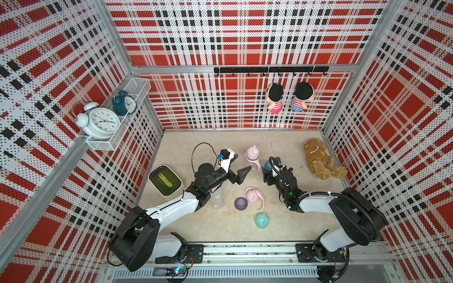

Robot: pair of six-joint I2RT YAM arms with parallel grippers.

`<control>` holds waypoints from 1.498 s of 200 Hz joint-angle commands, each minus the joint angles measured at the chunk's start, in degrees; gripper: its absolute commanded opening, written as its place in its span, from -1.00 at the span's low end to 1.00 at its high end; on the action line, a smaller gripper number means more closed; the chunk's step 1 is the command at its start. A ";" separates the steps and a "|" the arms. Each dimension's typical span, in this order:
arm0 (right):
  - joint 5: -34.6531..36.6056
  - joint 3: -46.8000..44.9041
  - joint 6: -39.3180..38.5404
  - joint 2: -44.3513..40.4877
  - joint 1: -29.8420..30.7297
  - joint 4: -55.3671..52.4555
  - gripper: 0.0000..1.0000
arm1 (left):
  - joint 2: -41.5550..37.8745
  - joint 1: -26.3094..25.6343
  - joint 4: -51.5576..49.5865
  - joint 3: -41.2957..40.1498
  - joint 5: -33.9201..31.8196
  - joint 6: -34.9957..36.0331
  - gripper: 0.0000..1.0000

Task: Assemble the baby bottles
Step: Place the baby bottle at the center of the board, then pick up the lid from the center of the board.

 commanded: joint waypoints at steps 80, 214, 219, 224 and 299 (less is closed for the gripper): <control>-0.68 2.43 -0.24 -9.43 -0.05 -11.62 0.95 | 0.23 -0.03 -0.02 1.40 -0.15 0.93 0.97; -11.58 26.73 13.98 -22.35 7.23 -78.68 0.92 | -1.22 1.02 -3.27 2.53 0.14 2.08 0.96; -12.03 27.13 14.45 -22.07 8.12 -79.86 0.92 | -1.28 0.98 -3.27 2.52 0.00 2.08 0.96; -12.23 27.31 14.97 -21.73 9.04 -80.92 0.92 | -1.33 1.02 -3.27 2.52 -0.18 1.97 0.96; -10.89 23.30 26.26 -19.01 24.06 -86.91 0.89 | -2.09 1.53 -3.27 1.91 -2.25 1.20 0.97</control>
